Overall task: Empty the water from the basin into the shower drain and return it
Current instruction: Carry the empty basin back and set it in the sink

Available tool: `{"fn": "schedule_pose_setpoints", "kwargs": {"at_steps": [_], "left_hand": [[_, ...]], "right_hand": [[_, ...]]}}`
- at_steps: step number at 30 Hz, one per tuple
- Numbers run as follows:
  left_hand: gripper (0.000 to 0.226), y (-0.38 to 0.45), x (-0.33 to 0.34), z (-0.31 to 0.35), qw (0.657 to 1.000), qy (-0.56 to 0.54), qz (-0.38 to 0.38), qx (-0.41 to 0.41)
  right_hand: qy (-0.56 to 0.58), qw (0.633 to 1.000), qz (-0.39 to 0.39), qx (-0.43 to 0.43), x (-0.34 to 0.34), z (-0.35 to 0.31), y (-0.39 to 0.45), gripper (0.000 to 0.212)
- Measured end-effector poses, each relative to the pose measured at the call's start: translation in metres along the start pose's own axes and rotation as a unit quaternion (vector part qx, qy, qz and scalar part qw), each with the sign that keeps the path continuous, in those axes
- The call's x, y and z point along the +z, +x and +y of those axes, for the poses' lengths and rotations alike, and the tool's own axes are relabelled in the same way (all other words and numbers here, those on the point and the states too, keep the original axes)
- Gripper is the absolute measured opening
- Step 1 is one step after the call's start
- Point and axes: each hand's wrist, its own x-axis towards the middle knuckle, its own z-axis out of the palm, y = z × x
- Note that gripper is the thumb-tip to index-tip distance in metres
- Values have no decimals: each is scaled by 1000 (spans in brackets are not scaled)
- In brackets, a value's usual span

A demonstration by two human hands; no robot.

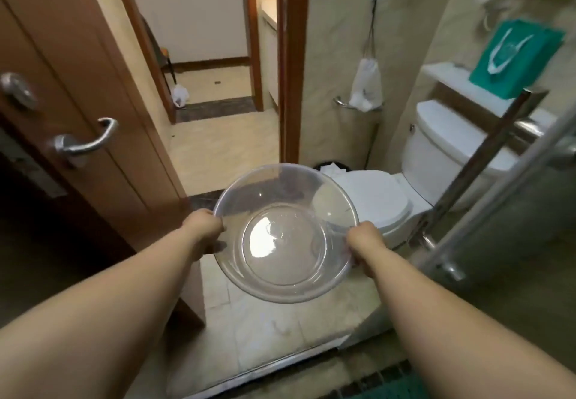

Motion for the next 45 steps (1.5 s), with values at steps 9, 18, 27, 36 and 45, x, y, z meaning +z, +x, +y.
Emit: {"fn": "schedule_pose_setpoints", "kwargs": {"at_steps": [9, 18, 27, 36, 45], "left_hand": [[20, 61, -17, 71, 998, -18, 52, 30], [30, 233, -16, 181, 997, 23, 62, 46], [27, 391, -54, 296, 996, -78, 46, -2], [13, 523, -88, 388, 984, -140, 108, -8], [26, 652, -131, 473, 979, -153, 138, -6]], "right_hand": [[-14, 999, -36, -35, 26, -103, 82, 44], [-19, 998, -3, -62, 70, -241, 227, 45], [-105, 988, 10, -109, 134, -409, 356, 45], [-115, 981, -39, -155, 197, -551, 471, 43], [-110, 981, -93, -133, 269, -696, 578, 38]]}}
